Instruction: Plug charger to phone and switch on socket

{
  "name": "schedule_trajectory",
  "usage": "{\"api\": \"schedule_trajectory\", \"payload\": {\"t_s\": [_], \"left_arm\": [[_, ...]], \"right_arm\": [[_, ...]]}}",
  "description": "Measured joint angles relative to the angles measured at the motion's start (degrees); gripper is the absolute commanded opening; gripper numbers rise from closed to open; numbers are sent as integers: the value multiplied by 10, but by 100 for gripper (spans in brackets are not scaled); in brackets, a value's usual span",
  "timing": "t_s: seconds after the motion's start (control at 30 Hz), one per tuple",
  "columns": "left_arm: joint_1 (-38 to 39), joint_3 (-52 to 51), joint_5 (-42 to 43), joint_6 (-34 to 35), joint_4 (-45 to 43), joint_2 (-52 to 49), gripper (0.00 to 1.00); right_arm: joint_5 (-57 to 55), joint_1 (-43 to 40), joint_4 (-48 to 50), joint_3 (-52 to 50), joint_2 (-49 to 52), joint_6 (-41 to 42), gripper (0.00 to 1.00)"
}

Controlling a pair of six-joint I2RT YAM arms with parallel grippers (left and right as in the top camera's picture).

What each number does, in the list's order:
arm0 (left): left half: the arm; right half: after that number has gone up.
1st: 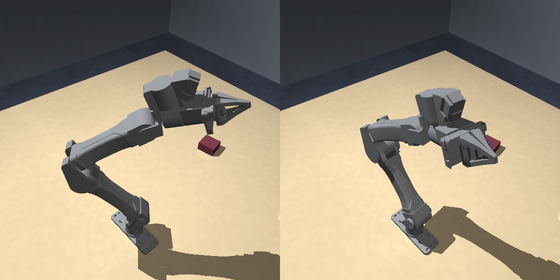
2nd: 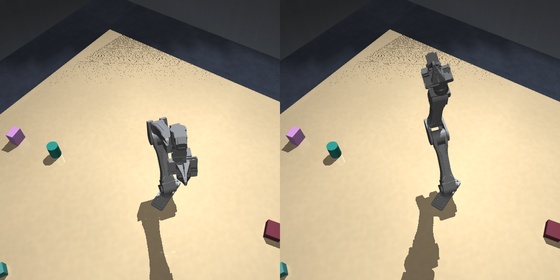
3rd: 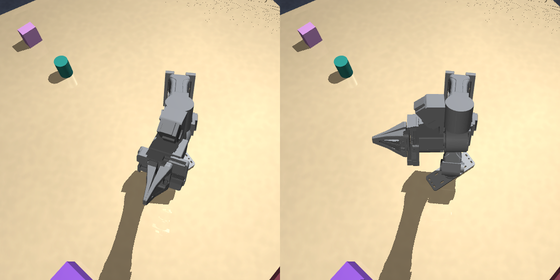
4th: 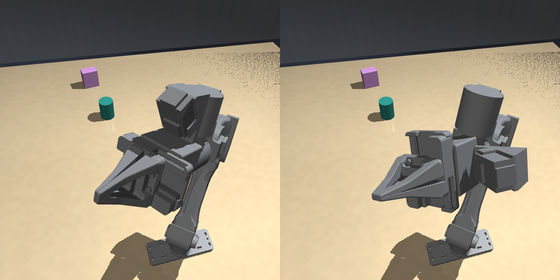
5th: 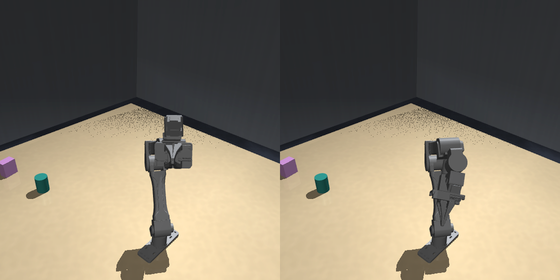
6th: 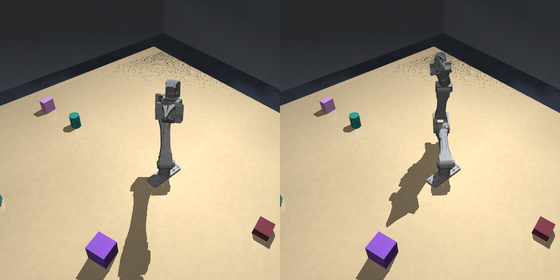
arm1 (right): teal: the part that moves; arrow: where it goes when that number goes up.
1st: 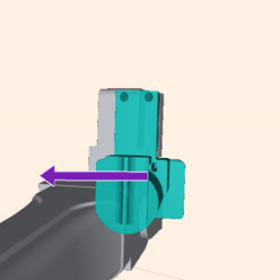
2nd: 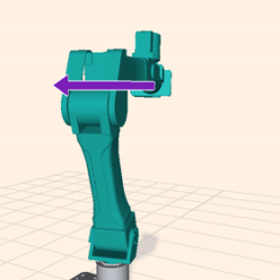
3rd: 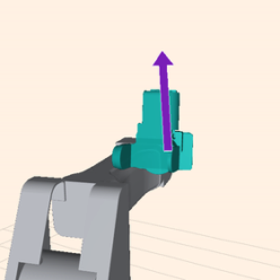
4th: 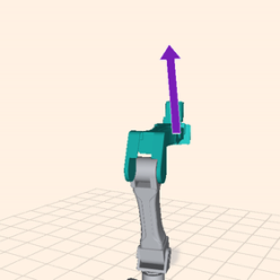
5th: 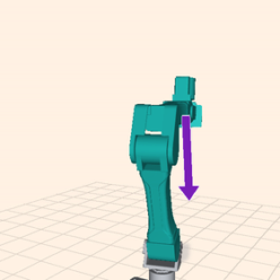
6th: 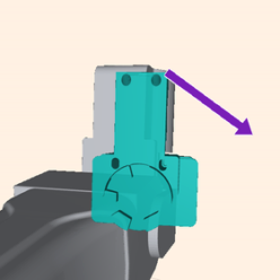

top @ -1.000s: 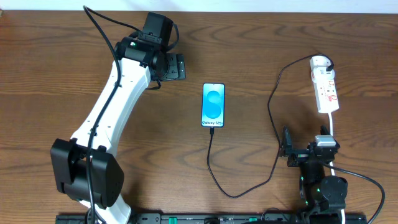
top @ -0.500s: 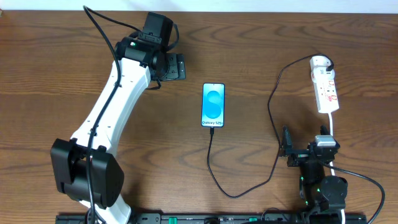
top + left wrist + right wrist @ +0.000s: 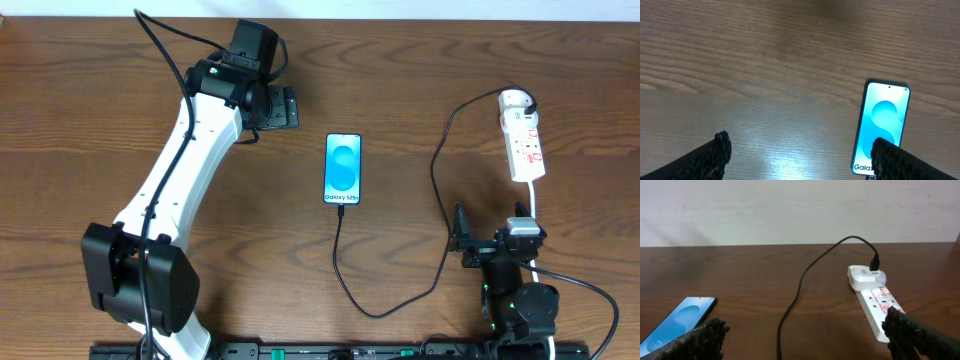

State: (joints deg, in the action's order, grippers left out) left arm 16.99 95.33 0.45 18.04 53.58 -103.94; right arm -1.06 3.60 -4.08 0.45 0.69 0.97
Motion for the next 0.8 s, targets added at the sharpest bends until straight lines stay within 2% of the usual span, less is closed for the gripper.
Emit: {"api": "schedule_trajectory", "payload": {"t_s": [0.43,0.8], "left_arm": [[0,-12,0,0,14,6,91],[0,-204,-44,0,23,198,91]], "right_arm": [[0,0,0,0,0,0,99],[0,0,0,0,0,0,99]]}}
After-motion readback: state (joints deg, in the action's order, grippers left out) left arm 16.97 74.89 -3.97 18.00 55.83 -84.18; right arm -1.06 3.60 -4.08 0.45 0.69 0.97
